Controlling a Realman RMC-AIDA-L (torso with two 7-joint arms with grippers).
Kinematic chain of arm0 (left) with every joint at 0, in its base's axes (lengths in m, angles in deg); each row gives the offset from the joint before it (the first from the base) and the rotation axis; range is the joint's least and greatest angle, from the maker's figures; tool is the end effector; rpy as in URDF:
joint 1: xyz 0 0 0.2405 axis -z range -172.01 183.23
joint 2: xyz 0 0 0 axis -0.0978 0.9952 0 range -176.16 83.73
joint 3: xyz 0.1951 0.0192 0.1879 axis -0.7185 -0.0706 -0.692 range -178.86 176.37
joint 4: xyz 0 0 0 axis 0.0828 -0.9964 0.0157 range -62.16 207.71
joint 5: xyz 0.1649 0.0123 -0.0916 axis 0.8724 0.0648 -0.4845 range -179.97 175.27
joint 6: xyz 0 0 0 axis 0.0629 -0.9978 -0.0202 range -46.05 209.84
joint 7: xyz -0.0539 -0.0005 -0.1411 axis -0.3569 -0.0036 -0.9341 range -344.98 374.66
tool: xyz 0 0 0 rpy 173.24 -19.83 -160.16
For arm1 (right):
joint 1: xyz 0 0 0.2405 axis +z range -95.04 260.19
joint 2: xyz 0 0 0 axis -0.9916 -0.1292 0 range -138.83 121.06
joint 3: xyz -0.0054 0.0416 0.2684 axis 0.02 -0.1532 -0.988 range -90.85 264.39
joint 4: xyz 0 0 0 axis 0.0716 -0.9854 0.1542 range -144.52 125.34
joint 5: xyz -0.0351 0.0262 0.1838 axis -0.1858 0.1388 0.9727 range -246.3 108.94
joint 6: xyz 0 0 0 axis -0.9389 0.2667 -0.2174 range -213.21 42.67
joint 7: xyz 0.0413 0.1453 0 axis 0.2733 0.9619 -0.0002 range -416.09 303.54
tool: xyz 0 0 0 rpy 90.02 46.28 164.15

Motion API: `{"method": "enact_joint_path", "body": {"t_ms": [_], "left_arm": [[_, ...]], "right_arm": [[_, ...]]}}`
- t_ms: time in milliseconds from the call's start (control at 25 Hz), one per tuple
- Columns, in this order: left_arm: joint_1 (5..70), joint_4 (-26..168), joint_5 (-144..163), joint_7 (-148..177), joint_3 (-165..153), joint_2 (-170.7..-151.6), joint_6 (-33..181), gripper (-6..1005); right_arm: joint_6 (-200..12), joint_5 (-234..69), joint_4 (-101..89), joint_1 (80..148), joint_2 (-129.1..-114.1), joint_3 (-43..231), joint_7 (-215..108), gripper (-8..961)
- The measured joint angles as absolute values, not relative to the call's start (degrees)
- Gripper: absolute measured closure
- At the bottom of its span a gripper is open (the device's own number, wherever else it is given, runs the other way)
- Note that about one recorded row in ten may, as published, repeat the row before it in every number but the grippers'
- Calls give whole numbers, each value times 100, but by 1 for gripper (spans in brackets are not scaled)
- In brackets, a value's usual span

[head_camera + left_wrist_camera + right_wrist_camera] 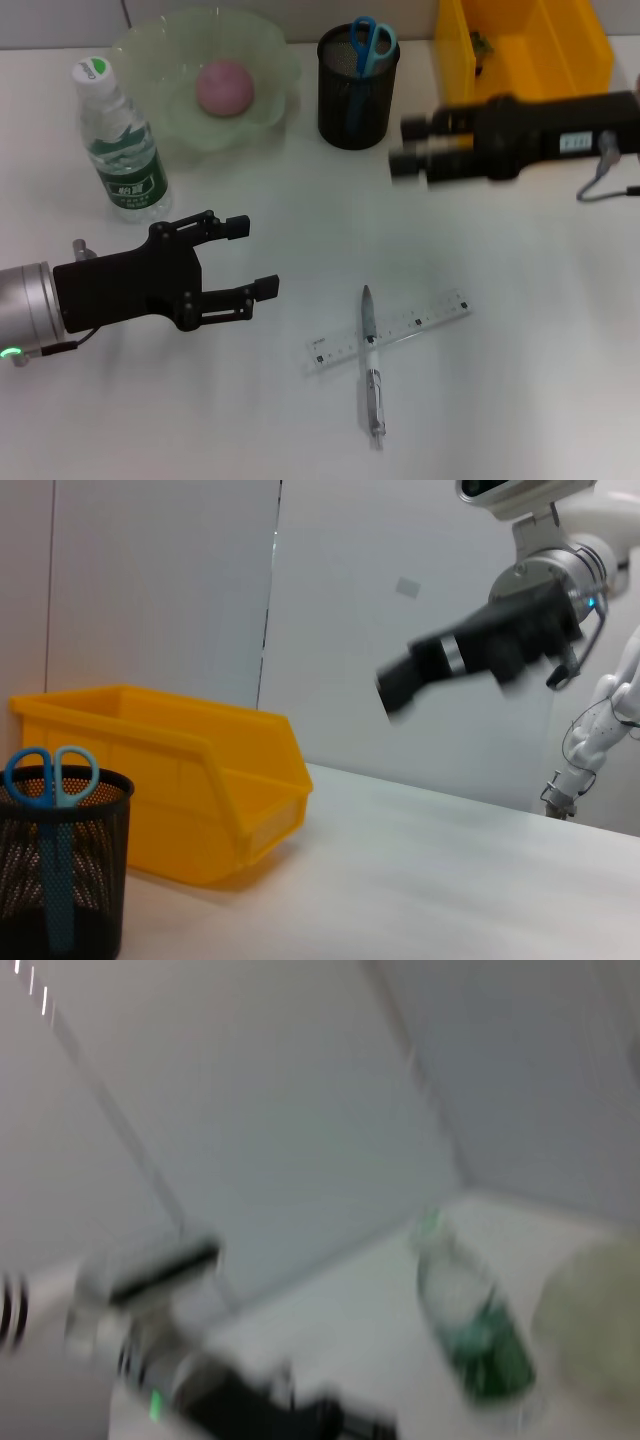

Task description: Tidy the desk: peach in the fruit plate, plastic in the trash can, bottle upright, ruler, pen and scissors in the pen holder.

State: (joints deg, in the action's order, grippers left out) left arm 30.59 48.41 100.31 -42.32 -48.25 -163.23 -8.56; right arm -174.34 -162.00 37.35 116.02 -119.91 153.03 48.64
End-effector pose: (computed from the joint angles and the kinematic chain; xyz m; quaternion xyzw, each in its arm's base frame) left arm -0.2804 0.2797 -0.0341 -0.9371 -0.1424 -0.2884 0.1357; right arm 0.1922 0.3465 0.0153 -0.9387 0.2453 0.2415 0.0215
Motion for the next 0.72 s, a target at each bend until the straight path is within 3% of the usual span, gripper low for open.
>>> {"method": "enact_joint_path", "body": {"t_ms": [200, 320, 520, 600, 720], "left_arm": [[3058, 4752, 10031, -4312, -4792, -16334, -849, 170], [3057, 4741, 10031, -4338, -4787, -16330, -843, 170], [3050, 4691, 10031, -4514, -4828, -16285, -821, 170], [3028, 4680, 10034, -4531, -4830, -16260, -836, 170], [3016, 4676, 10080, -4537, -4829, -16231, -860, 170]], "right_arm": [[-18045, -17707, 3765, 12376, -11864, 15299, 5033, 262], [-18289, -18591, 3765, 12774, -11892, 15305, 5117, 160], [-18305, -19655, 3829, 13150, -12097, 15353, 5031, 127], [-18274, -20127, 3958, 13207, -12270, 15357, 4844, 127], [-18258, -20481, 4040, 13229, -12402, 15356, 4700, 127]]}}
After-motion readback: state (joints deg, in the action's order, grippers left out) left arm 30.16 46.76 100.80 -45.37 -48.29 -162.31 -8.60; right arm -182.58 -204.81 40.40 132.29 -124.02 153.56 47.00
